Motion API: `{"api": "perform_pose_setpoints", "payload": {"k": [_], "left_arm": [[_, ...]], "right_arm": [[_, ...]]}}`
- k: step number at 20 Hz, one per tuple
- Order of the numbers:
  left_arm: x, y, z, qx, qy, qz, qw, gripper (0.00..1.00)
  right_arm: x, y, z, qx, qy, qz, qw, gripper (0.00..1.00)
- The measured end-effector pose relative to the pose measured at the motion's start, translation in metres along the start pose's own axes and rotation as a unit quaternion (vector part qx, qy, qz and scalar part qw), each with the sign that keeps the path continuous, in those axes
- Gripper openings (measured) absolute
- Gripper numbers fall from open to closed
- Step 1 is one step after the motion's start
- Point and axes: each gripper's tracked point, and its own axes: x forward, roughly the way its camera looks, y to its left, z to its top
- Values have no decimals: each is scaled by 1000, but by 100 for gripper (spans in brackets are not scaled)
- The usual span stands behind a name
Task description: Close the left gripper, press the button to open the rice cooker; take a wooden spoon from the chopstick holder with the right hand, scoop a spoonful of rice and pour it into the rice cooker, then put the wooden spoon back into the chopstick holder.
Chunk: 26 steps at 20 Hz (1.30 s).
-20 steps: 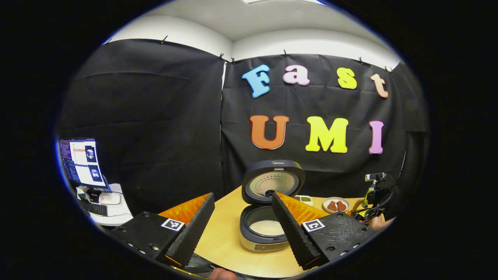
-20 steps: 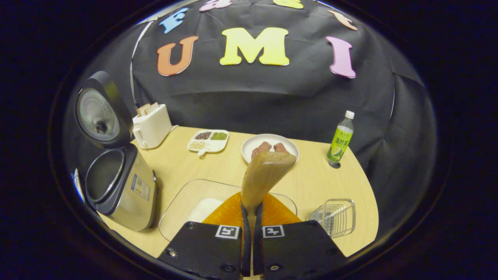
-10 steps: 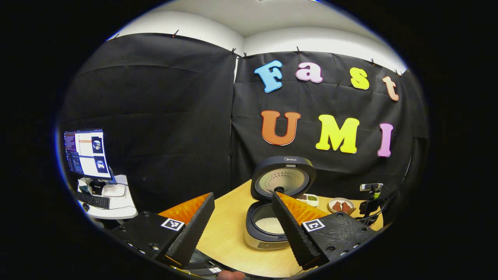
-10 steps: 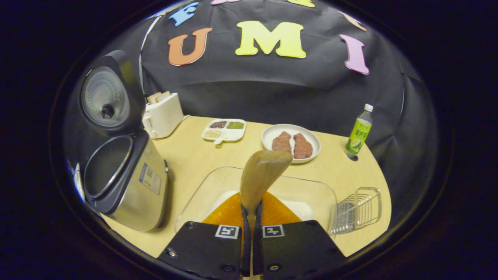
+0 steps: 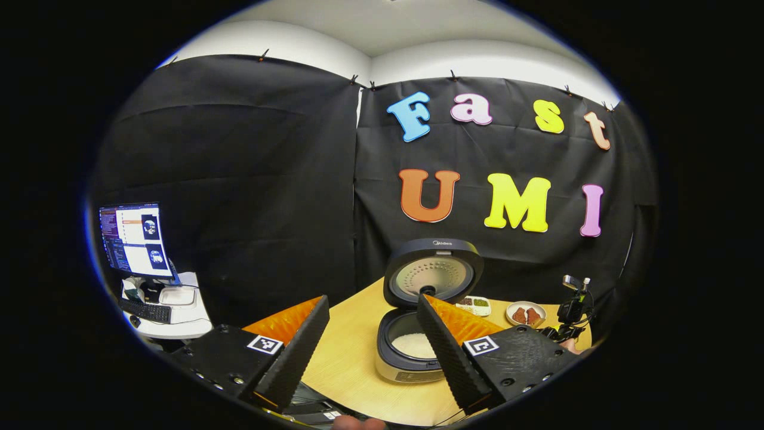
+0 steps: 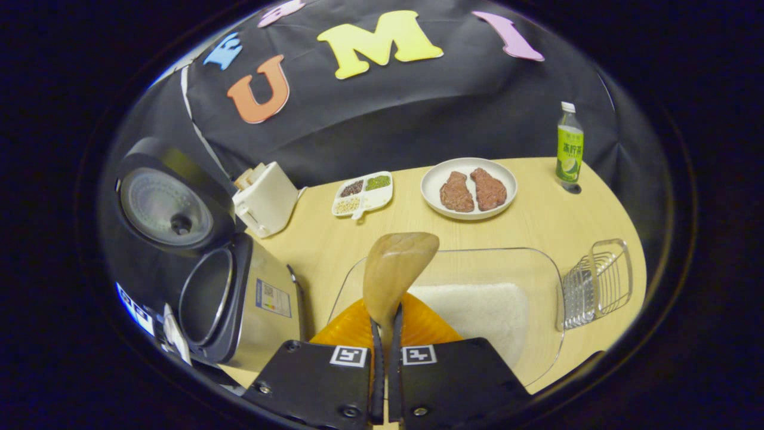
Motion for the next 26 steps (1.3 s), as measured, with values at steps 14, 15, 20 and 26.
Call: {"api": "perform_pose_setpoints", "payload": {"k": [14, 15, 20, 26], "left_arm": [[5, -34, -10, -17, 9, -15, 1000, 95], [6, -37, -10, -18, 11, -18, 1000, 95], [12, -38, -6, -18, 6, -25, 1000, 95], [4, -19, -7, 14, 1, -14, 1000, 95]], "right_arm": [[-50, -67, 57, 209, -64, 72, 973, 8], [-58, -70, 64, 223, -71, 75, 969, 8], [-99, -47, 100, 276, -99, 122, 948, 8], [-130, 48, 132, 224, -108, 184, 951, 8]]}}
